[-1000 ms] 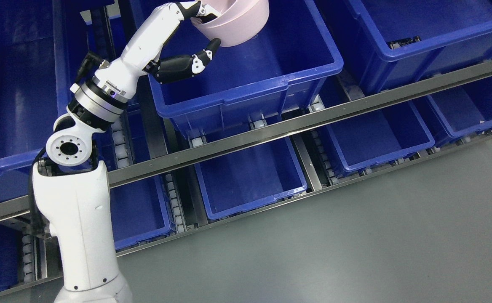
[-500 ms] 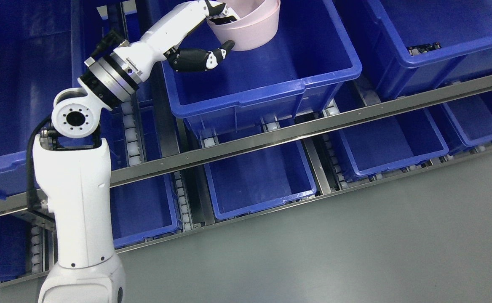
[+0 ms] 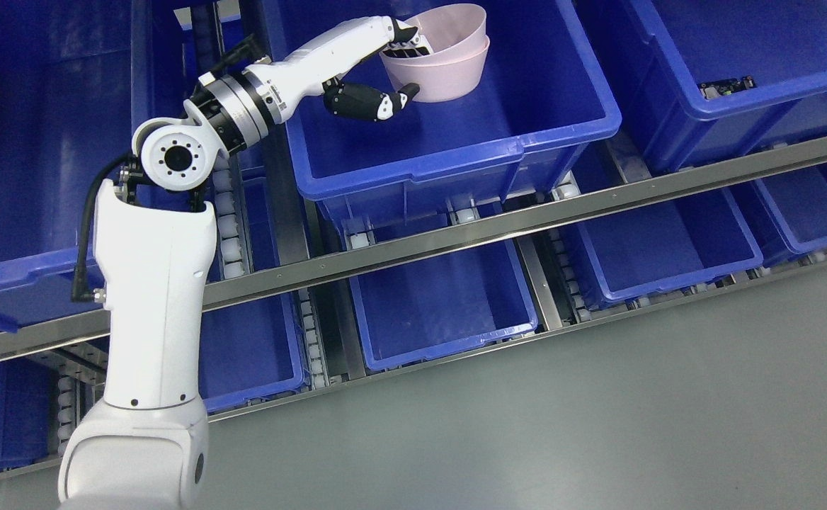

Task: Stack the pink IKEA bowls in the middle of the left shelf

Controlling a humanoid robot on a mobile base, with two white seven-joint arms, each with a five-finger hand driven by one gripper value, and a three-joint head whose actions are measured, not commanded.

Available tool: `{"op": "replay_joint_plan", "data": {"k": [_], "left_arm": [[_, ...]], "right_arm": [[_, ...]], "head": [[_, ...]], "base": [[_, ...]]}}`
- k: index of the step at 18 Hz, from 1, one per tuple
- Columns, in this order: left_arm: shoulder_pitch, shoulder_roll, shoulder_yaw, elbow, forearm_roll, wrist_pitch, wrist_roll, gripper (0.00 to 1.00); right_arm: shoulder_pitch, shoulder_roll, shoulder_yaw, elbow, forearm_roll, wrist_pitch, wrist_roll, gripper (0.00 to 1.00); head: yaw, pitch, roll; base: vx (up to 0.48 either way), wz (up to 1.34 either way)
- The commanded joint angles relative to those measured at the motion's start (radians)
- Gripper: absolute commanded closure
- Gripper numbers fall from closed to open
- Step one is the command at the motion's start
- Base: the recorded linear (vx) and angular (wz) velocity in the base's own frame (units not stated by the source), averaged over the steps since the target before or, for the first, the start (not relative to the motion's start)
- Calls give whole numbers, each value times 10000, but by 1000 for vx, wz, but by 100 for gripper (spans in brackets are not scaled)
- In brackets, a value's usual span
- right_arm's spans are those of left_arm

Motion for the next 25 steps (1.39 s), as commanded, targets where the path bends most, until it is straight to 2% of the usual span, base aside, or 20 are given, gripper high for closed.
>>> {"op": "replay_joint_plan", "data": {"k": [1,3,4,5,7,10,12,13,15,16,17,19,22,25], "left_arm": [[-288,-362,-717,1747,-243,-43,100,81],[-426,-409,-656,2147,-258,-58,145,78],[-457,-409,-610,2270,-258,-43,237,73],[-473,-394,-595,2362,-258,-43,465,61],[-503,-378,-549,2363,-243,-43,560,49],[-549,-470,-15,2287,-136,-104,697,24],[-580,-940,1072,2226,-29,-120,1963,13],[-686,-940,1882,1967,473,-105,3520,9],[-779,-940,1830,1949,2950,-104,5781,7],[-734,-940,1510,1843,4710,-29,6808,7],[-582,-940,991,1660,5790,3,7562,5],[213,-940,482,1048,5847,171,7938,1],[1533,-940,310,-318,5847,539,7969,0],[1889,-940,418,-567,5847,540,7969,0]], "right_arm": [[-2,-175,0,0,-16,-1,-3,0],[-2,-175,0,0,-1,-1,-3,0],[-2,-175,0,0,-1,-1,-3,0],[-2,-175,0,0,-1,-1,-3,0],[-2,-175,0,0,-1,-1,-3,0],[-2,-175,0,0,-1,-1,-3,0],[-2,-175,0,0,-1,-1,-3,0],[-2,-175,0,0,-1,-1,-3,0],[-2,-175,0,0,-1,-1,-3,0],[14,-175,0,0,-1,-1,-3,0],[-2,-175,0,0,-1,-1,-3,0],[-2,-175,0,0,-1,-1,-3,0],[-2,-175,0,0,-1,-1,-3,0],[-2,-175,0,0,-1,-1,-3,0]], "head": [[0,0,0],[0,0,0],[0,0,0],[0,0,0],[0,0,0],[0,0,0],[0,0,0],[0,0,0],[0,0,0],[0,0,0],[0,0,0],[0,0,0],[0,0,0],[0,0,0]], "base": [[5,30],[2,14],[4,29],[0,14],[0,0],[-3,-8],[-7,-52],[-19,-76],[-19,-38],[-20,-1],[0,0],[13,3],[15,34],[3,67]]}}
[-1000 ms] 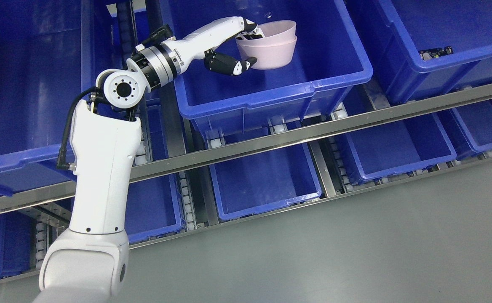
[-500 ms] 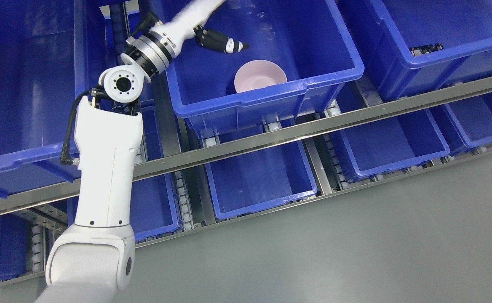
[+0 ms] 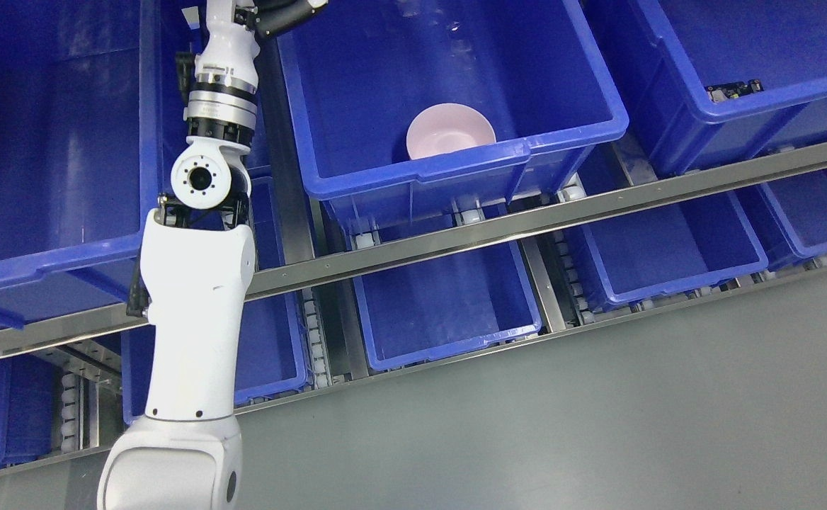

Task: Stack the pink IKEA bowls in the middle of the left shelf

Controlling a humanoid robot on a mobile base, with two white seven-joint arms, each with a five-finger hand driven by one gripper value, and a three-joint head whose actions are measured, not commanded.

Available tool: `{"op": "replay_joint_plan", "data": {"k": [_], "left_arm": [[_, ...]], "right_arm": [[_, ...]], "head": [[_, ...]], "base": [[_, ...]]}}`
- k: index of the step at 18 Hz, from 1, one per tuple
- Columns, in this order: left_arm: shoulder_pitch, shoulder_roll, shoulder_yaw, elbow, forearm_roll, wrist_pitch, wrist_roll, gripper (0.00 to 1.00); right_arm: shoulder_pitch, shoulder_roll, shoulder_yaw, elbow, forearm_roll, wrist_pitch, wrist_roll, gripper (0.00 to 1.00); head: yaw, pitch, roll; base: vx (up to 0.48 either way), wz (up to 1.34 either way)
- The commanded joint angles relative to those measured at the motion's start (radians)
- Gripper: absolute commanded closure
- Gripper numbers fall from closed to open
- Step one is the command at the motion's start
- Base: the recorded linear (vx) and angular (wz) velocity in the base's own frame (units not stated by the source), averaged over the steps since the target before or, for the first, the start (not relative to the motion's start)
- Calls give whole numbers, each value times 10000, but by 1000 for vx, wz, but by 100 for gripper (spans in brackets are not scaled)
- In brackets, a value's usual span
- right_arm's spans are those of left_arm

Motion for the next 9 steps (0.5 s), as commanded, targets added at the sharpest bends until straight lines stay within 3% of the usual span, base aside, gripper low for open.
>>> {"op": "replay_joint_plan", "data": {"k": [1,9], "left_arm": [[1032,-16,-67,-1397,763,59,95,0],[1554,-16,-205,-1673,763,212,65,0]], "right_arm": [[0,-175,0,0,1,-6,-4,0],[0,-175,0,0,1,-6,-4,0]], "head": [[0,0,0],[0,-2,0]], "base": [[4,-15],[-3,-14]]}}
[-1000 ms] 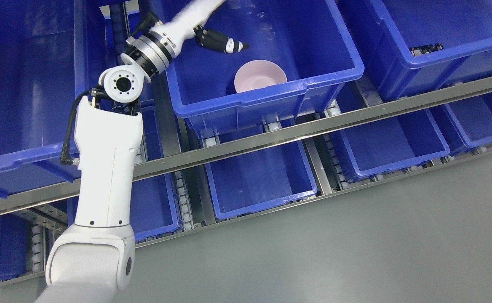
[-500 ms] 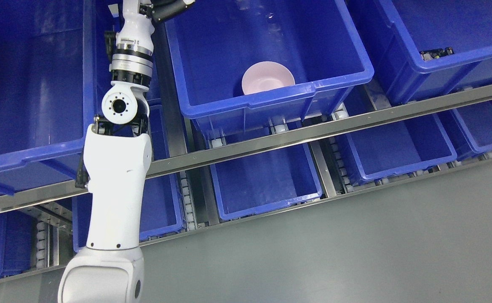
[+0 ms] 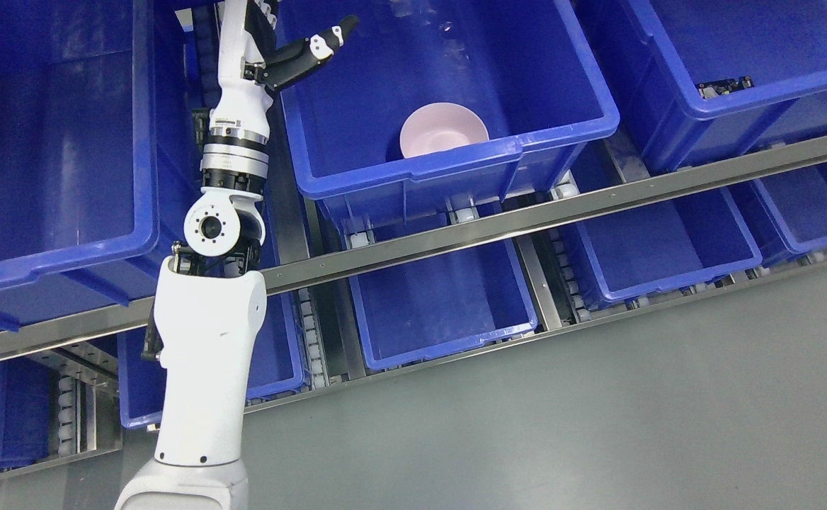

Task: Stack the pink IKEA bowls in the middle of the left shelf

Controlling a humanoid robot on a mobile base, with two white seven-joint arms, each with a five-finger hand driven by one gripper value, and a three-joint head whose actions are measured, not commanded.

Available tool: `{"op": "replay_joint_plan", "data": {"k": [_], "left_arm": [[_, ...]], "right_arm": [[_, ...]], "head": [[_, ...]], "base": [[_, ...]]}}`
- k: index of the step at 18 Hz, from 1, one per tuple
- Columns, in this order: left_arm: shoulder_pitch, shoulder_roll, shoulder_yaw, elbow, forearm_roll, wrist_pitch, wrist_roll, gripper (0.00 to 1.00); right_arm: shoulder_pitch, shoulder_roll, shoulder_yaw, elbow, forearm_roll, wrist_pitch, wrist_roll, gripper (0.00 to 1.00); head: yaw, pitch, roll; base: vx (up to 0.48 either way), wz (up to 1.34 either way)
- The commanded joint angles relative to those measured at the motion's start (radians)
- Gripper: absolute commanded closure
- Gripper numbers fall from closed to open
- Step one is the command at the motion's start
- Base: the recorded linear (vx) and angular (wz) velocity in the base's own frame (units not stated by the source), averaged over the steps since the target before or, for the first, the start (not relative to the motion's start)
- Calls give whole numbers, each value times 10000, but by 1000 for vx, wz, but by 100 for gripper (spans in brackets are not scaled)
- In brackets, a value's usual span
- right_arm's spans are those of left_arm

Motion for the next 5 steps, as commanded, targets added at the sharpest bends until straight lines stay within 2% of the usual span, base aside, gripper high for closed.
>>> {"op": "replay_joint_plan", "data": {"k": [1,5], "left_arm": [[414,93,-87,-782,122,147,-13,0],[567,93,20,-890,122,225,-13,0]], "right_arm": [[-2,-175,0,0,0,-6,-4,0],[-2,-175,0,0,0,-6,-4,0]], "head": [[0,0,0],[0,0,0]], "base": [[0,0],[-4,6]]}}
